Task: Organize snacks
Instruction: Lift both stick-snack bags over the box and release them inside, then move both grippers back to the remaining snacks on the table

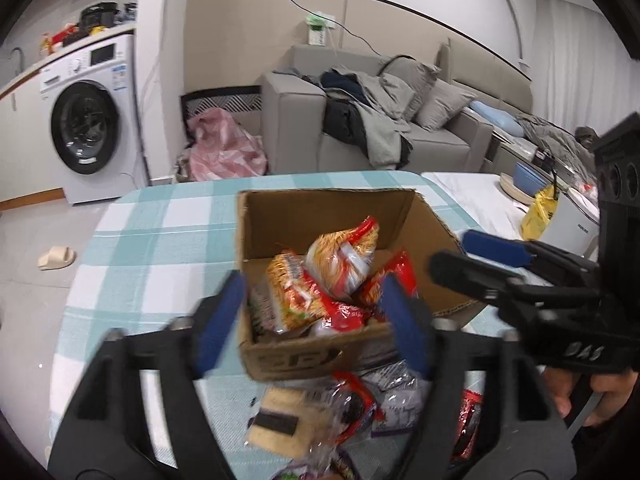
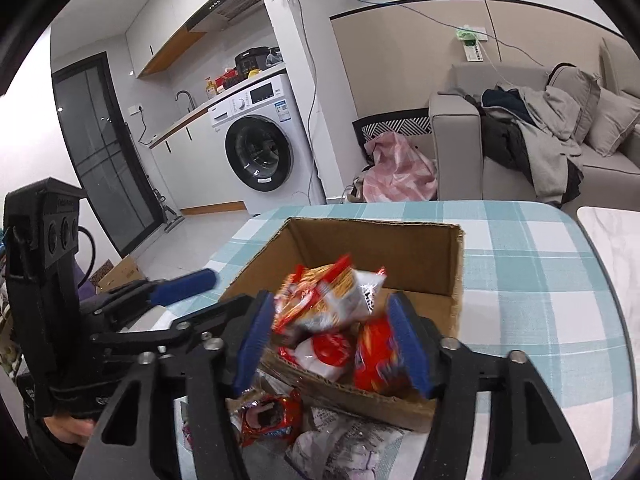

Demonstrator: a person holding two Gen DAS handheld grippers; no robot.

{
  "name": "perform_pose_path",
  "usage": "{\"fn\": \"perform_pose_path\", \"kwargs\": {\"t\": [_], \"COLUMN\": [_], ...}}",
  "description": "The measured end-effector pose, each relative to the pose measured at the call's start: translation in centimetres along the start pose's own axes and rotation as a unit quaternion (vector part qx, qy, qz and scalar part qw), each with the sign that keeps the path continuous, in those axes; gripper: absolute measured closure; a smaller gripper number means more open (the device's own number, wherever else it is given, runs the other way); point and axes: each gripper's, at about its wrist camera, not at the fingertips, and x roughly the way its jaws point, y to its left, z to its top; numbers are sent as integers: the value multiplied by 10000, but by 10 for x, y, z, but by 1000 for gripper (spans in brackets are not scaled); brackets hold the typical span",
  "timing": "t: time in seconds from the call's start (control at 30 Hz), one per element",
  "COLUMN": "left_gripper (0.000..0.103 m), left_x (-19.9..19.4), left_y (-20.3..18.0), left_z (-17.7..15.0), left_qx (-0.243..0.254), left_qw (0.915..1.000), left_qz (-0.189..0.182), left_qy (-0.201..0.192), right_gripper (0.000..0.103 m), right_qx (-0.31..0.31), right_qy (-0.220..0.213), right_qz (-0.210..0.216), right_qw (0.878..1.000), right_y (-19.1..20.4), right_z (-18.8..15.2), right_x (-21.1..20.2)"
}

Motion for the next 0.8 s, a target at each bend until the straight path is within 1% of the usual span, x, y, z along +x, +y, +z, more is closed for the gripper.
{"fn": "perform_pose_path", "kwargs": {"t": [0.03, 0.07, 0.1, 0.13, 0.17, 0.2, 0.33, 0.63, 0.8], "left_gripper": [17, 17, 13, 4, 0, 1, 1, 1, 1], "left_x": [-7, -13, -18, -23, -28, -34, -54, -84, -91], "left_y": [2, 3, 5, 6, 8, 9, 17, 19, 19], "left_z": [-3, -6, -9, -12, -16, -20, -38, -73, -95], "left_qx": [-35, -72, -104, -126, -149, -179, -293, -240, -264], "left_qw": [10000, 9999, 9999, 9999, 9999, 9998, 9995, 9993, 9989], "left_qz": [-37, -83, -106, -106, -77, -52, 32, 274, 333], "left_qy": [-50, -76, -74, -46, -40, -81, -86, 24, 192], "right_gripper": [20, 16, 12, 8, 5, 0, 0, 0, 0], "right_qx": [10, 22, 38, 55, 61, 62, 13, -179, -196], "right_qy": [-18, -23, -31, -25, 1, 33, 200, 475, 579], "right_qz": [-9, -3, 3, -15, -56, -115, -352, -383, -375], "right_qw": [10000, 10000, 10000, 10000, 10000, 9999, 9992, 9980, 9974], "right_y": [-2, -5, -7, -9, -11, -12, -14, -6, -5], "right_z": [-1, -3, -5, -7, -10, -13, -26, -57, -72], "right_x": [-6, -11, -17, -22, -27, -31, -41, -58, -64]}}
